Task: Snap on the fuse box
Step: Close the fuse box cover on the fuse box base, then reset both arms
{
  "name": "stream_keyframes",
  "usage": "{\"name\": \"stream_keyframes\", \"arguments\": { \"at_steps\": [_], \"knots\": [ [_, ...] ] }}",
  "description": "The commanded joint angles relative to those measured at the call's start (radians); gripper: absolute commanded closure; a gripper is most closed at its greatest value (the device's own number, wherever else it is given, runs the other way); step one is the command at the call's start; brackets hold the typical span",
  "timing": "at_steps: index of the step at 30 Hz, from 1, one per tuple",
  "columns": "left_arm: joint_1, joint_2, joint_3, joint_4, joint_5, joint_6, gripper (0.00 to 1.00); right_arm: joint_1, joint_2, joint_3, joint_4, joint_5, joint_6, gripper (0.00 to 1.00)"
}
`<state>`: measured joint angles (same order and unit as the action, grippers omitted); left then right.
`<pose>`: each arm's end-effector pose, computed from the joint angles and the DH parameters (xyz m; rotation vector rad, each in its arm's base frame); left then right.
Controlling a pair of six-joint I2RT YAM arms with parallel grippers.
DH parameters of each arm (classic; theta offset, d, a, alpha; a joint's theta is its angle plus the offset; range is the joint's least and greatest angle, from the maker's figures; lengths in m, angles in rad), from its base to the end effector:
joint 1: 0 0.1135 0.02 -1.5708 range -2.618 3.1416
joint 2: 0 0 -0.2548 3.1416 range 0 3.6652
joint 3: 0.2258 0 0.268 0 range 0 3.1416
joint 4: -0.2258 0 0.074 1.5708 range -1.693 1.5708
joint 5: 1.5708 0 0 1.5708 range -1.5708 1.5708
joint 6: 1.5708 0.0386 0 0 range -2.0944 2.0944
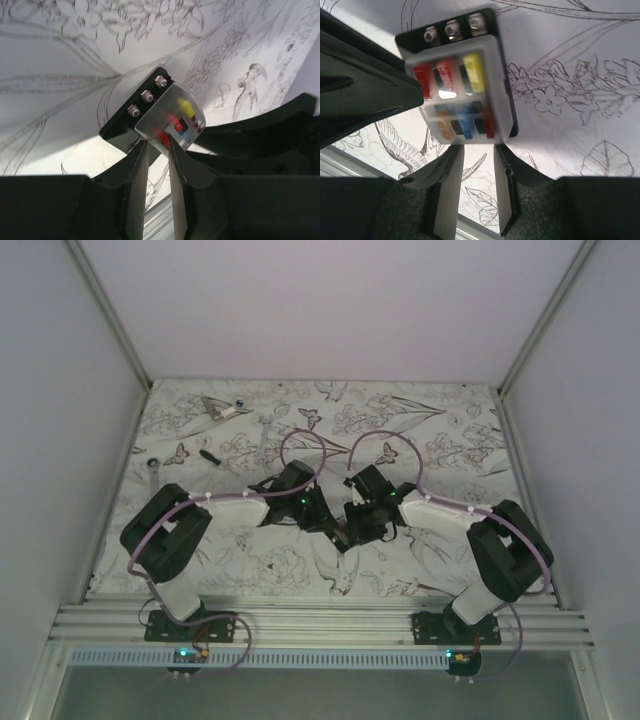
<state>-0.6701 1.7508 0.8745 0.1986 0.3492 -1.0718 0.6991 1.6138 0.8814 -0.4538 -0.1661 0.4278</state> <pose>0.2777 -0.2369 0.1327 -0.2972 2.5378 -1.2218 0.2311 0.2027 0.1341 -0.4330 2.8299 0.4991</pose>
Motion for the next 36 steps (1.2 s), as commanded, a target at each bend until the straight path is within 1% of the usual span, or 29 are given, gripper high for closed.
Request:
{"name": "stream_keyframes", "arguments": {
  "at_steps": [1,3,5,8,9,13,15,16,17,19,22,25,28,29,30,31,33,34,36],
  "knots": [
    [-0.065,-0.021,-0.032,-0.262,-0.097,0.071,0.71,0.006,-0.108,0.004,0.091,0.068,-0.022,0.61],
    [-0.065,-0.054,0.007,-0.292,-0.111,0.092,0.64,0.007,-0.143,-0.002,0.085,0.077,-0.027,0.59],
    [-0.064,-0.090,0.032,-0.312,-0.128,0.111,0.54,0.008,-0.177,-0.012,0.080,0.096,-0.036,0.54],
    [-0.054,-0.161,0.027,-0.322,-0.156,0.127,0.46,0.001,-0.242,-0.036,0.076,0.150,-0.051,0.47],
    [-0.050,-0.198,0.018,-0.326,-0.171,0.133,0.42,-0.004,-0.265,-0.047,0.076,0.177,-0.053,0.43],
    [-0.017,-0.320,-0.045,-0.370,-0.267,0.178,0.23,-0.051,-0.388,-0.109,0.122,0.343,-0.063,0.24],
    [0.011,-0.392,-0.077,-0.409,-0.339,0.212,0.10,-0.095,-0.460,-0.155,0.171,0.426,-0.075,0.13],
    [0.030,-0.430,-0.099,-0.428,-0.376,0.234,0.05,-0.119,-0.497,-0.178,0.208,0.462,-0.084,0.07],
    [0.053,-0.464,-0.114,-0.450,-0.423,0.258,0.02,-0.139,-0.531,-0.210,0.240,0.530,-0.097,0.01],
    [0.120,-0.564,-0.143,-0.485,-0.488,0.306,0.00,-0.177,-0.586,-0.261,0.318,0.648,-0.121,0.01],
    [0.258,-0.656,-0.187,-0.500,-0.566,0.377,0.00,-0.263,-0.612,-0.318,0.438,0.723,-0.154,0.00],
    [0.384,-0.710,-0.213,-0.498,-0.688,0.447,0.00,-0.347,-0.573,-0.361,0.553,0.766,-0.137,0.01],
    [0.477,-0.718,-0.230,-0.465,-0.805,0.509,0.00,-0.397,-0.505,-0.452,0.779,0.804,-0.146,0.01],
    [0.511,-0.712,-0.242,-0.437,-0.828,0.531,0.00,-0.417,-0.488,-0.435,0.769,0.793,-0.140,0.01],
    [0.544,-0.704,-0.255,-0.401,-0.845,0.550,0.00,-0.427,-0.473,-0.436,0.801,0.802,-0.158,0.01],
    [0.581,-0.693,-0.267,-0.367,-0.851,0.561,0.00,-0.431,-0.456,-0.452,0.872,0.816,-0.187,0.01],
    [0.639,-0.679,-0.300,-0.268,-0.861,0.590,0.00,-0.443,-0.427,-0.532,1.083,0.827,-0.253,0.01],
    [0.659,-0.673,-0.326,-0.197,-0.860,0.621,0.00,-0.462,-0.404,-0.567,1.163,0.832,-0.249,0.01],
    [0.682,-0.641,-0.380,-0.024,-0.854,0.703,0.00,-0.510,-0.364,-0.606,1.253,0.812,-0.216,0.01]
  ]
}}
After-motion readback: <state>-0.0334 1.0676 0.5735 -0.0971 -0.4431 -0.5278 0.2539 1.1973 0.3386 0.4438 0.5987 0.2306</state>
